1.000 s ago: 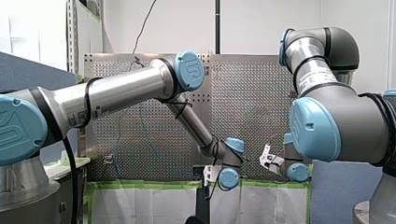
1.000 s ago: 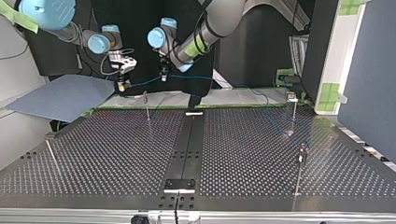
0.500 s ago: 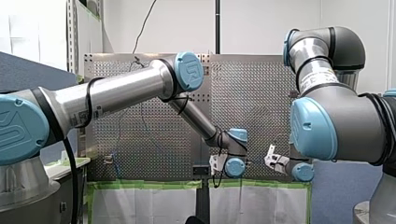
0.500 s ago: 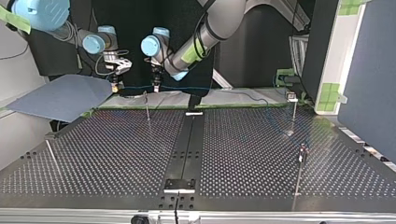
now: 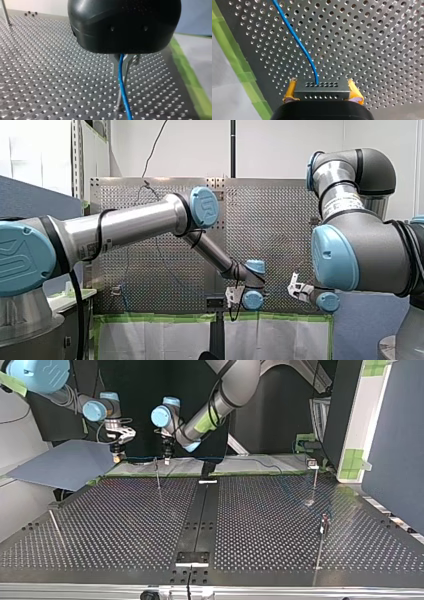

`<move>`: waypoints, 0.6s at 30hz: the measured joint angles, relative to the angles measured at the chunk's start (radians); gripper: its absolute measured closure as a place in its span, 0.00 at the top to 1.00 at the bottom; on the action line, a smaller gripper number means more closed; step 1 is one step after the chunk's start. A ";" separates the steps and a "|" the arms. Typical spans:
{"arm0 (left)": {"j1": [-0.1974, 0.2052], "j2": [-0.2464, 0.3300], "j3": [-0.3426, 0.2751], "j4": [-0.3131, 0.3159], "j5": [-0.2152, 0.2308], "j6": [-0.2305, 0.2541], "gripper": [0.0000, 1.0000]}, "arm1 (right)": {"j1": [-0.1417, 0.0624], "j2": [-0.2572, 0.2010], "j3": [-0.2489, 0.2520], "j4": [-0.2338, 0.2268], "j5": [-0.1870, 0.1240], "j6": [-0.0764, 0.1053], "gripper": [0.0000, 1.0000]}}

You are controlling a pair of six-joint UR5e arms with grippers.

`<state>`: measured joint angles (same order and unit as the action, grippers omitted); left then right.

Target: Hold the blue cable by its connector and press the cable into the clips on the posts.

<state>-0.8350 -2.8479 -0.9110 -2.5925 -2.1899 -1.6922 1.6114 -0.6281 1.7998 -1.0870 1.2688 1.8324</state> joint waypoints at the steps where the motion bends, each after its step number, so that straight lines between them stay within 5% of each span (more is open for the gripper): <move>1: 0.002 0.000 0.006 0.000 0.002 0.000 0.00 | 0.000 0.000 -0.004 0.003 -0.001 -0.003 0.00; 13: 0.006 -0.049 0.072 -0.036 0.029 0.000 0.00 | -0.015 0.001 -0.034 0.047 0.001 -0.002 0.00; 18: 0.013 -0.065 0.054 -0.044 0.041 0.000 0.00 | -0.013 0.001 -0.036 0.046 0.002 -0.006 0.00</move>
<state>-0.8222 -2.9131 -0.8572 -2.6366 -2.1492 -1.6920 1.5982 -0.6268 1.7637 -1.0409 1.2705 1.8260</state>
